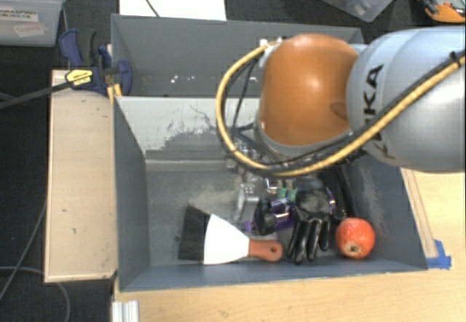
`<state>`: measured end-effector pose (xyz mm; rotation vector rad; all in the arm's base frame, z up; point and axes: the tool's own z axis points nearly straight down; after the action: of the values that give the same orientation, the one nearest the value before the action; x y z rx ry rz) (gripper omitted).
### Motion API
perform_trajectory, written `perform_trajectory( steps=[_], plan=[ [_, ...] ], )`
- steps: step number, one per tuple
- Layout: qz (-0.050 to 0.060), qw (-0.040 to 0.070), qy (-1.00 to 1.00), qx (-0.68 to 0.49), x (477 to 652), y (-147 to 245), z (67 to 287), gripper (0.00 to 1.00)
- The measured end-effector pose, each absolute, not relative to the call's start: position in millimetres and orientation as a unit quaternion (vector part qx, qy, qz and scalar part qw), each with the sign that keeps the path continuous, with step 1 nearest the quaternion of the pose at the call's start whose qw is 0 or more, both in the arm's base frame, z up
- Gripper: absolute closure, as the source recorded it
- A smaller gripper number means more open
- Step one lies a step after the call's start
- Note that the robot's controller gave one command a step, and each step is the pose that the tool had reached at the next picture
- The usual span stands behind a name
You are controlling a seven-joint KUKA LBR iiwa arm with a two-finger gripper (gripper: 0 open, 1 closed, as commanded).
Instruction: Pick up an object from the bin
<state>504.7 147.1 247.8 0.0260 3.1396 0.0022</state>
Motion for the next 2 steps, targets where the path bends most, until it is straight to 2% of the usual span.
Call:
perform_trajectory(
  steps=[1,2],
  plan=[
    [0.001,0.001,1.0,0.007,504.7,147.1,247.8,0.0],
    [0.001,0.001,0.999,-0.035,482.3,135.9,188.2,0.0]
  ],
)
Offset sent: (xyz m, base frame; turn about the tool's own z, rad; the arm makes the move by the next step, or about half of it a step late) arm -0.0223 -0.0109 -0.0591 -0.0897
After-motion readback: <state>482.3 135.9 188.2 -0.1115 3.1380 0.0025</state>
